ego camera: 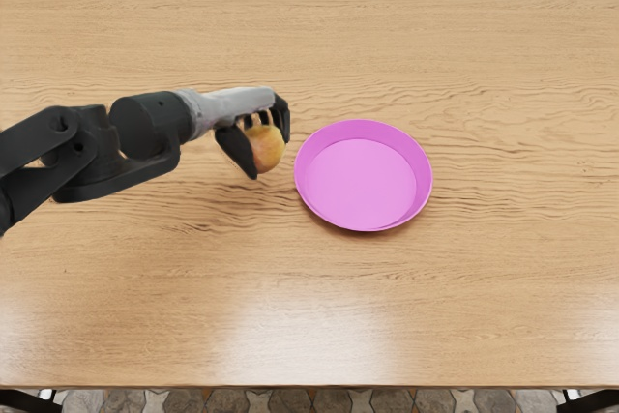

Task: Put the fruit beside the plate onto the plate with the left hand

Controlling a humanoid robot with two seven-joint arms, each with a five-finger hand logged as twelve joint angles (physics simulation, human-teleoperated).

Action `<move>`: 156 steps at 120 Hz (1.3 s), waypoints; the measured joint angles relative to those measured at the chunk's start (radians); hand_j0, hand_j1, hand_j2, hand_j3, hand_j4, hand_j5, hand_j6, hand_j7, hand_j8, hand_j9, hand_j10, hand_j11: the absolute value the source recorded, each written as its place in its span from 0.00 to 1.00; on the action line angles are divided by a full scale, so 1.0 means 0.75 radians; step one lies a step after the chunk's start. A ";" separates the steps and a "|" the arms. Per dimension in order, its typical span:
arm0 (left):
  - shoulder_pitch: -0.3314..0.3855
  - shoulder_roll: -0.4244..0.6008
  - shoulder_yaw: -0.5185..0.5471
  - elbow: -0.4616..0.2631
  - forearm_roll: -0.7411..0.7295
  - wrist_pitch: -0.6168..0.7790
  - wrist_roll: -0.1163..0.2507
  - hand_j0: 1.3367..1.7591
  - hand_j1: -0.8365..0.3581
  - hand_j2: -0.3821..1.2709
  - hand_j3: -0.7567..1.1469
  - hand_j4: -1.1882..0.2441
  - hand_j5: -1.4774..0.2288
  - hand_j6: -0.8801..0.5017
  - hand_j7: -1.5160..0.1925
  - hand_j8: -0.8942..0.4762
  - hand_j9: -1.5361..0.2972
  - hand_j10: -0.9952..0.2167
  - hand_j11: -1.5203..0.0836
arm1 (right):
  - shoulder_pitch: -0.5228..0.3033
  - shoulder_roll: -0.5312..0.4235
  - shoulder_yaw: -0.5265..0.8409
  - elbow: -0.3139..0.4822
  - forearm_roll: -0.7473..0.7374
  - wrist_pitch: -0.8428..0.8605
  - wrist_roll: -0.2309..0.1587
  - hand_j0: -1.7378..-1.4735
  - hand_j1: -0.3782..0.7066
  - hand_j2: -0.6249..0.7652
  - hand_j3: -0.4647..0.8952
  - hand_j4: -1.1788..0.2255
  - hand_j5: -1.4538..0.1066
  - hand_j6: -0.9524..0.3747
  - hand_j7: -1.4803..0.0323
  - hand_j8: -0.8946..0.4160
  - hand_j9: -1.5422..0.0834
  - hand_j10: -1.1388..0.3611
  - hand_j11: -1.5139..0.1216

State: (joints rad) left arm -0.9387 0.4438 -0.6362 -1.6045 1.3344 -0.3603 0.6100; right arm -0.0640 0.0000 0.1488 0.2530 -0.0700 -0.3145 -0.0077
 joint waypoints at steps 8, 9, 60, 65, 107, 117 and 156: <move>-0.027 -0.046 -0.038 0.002 -0.021 -0.002 0.000 0.73 0.52 0.41 0.40 0.45 0.20 0.43 0.26 0.47 0.25 0.43 0.25 | 0.000 0.000 0.000 0.000 0.000 0.000 0.000 0.30 0.03 0.45 0.34 0.84 0.93 0.72 0.98 0.68 0.95 0.76 0.93; -0.036 -0.051 -0.041 0.002 -0.025 -0.003 0.000 0.73 0.52 0.42 0.40 0.45 0.19 0.43 0.26 0.46 0.25 0.42 0.25 | 0.000 0.000 0.000 0.000 0.000 0.000 0.000 0.30 0.03 0.45 0.34 0.84 0.93 0.72 0.98 0.68 0.95 0.76 0.93; -0.117 -0.288 -0.080 0.146 -0.175 0.002 0.001 0.75 0.71 0.30 0.40 0.61 0.54 0.47 0.58 0.50 0.55 0.57 0.62 | 0.000 0.000 0.000 0.000 0.000 0.000 0.000 0.30 0.03 0.45 0.34 0.84 0.93 0.72 0.98 0.68 0.95 0.76 0.93; -0.117 -0.231 -0.091 0.149 -0.244 0.002 0.001 0.75 0.74 0.29 0.40 0.64 0.58 0.48 0.62 0.51 0.59 0.60 0.66 | 0.000 0.000 0.000 0.000 0.001 0.000 0.000 0.30 0.03 0.45 0.34 0.84 0.93 0.72 0.98 0.68 0.95 0.76 0.93; 0.046 -0.018 -0.312 0.434 -1.213 -0.259 0.001 0.76 0.92 0.25 0.40 0.77 0.79 0.59 0.82 0.60 0.77 0.76 0.87 | 0.000 0.000 0.000 0.000 0.000 0.000 0.000 0.30 0.03 0.45 0.34 0.84 0.93 0.72 0.98 0.68 0.95 0.76 0.93; 0.142 0.011 -0.371 0.536 -1.364 -0.301 0.001 0.76 0.94 0.24 0.40 0.79 0.81 0.60 0.84 0.62 0.79 0.77 0.89 | 0.000 0.000 0.000 0.000 0.000 0.000 0.000 0.30 0.03 0.45 0.34 0.84 0.93 0.72 0.98 0.68 0.95 0.76 0.93; 0.427 0.069 -0.710 0.827 -1.624 -0.333 0.001 0.76 0.97 0.24 0.40 0.81 0.84 0.62 0.87 0.64 0.82 0.80 0.92 | 0.000 0.000 0.000 0.000 0.001 0.000 0.000 0.30 0.03 0.45 0.34 0.84 0.93 0.72 0.98 0.68 0.95 0.76 0.93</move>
State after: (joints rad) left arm -0.6182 0.4956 -1.1688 -0.9845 0.1161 -0.6100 0.6109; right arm -0.0641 0.0000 0.1488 0.2531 -0.0695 -0.3145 -0.0077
